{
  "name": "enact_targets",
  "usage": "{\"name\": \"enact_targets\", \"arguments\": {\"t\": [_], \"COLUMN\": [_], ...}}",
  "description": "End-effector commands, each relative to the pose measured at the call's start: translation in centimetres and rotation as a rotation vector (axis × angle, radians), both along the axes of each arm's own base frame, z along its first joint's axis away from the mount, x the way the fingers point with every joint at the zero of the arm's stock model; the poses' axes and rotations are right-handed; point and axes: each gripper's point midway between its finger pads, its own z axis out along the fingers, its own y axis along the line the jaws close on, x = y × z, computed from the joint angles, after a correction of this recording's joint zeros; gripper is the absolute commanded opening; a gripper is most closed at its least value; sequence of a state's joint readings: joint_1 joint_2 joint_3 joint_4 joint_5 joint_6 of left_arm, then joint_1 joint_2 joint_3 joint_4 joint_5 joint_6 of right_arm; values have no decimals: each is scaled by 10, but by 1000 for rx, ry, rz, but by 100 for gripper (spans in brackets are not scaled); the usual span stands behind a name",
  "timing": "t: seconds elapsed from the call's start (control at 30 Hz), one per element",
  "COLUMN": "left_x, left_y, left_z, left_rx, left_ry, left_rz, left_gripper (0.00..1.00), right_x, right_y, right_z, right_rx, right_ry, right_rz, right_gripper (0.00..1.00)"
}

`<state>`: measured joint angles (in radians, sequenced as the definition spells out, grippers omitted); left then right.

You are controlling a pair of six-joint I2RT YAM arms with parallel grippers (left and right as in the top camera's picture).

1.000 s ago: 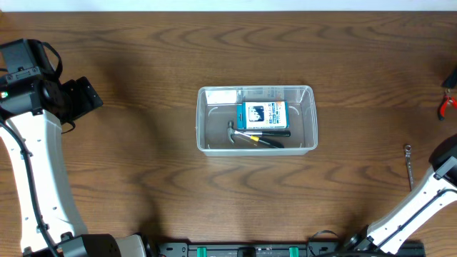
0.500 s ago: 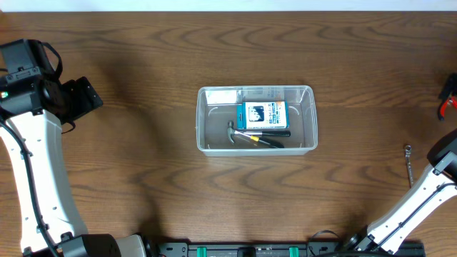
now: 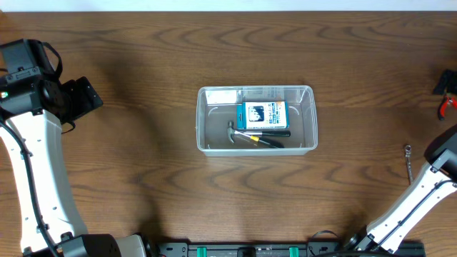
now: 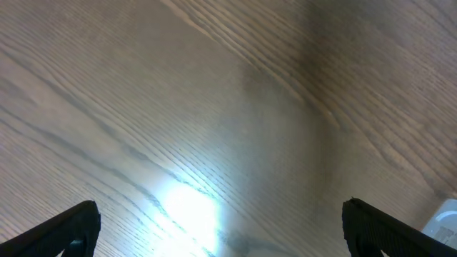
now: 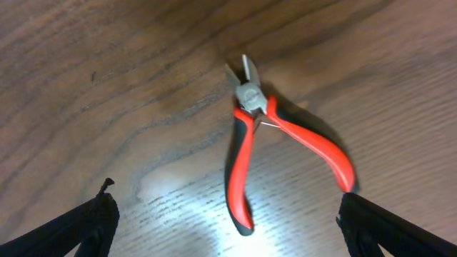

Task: Pack container
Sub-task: 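Lower the right gripper onto the red-handled pliers and grasp them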

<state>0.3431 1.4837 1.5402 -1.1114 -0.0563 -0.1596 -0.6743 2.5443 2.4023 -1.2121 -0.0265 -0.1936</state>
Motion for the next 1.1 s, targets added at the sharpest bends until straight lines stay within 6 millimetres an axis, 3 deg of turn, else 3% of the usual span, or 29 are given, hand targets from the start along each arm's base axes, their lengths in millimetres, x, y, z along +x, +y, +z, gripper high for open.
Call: {"name": "enact_targets", "arguments": {"t": [0.0,0.67,0.9,1.07], "left_x": [0,0,0,0], "left_y": [2,2,2,2], "left_z": [8,8,8,8], "left_rx": [17,17,17,17], "left_ry": [-16,-16,-16,-16], "left_rz": [1,1,1,1], "left_gripper": [98,98,98,98], "right_x": [3,2,-6,-5], "right_y": [4,5,11,11], "right_z": [-20,-36,-56,-58], "right_rx": [14,24,62,62], "right_ry": [30,52,102,102], "right_rz": [-17,-16,-15,-15], "right_gripper": [99,99,99,99]}}
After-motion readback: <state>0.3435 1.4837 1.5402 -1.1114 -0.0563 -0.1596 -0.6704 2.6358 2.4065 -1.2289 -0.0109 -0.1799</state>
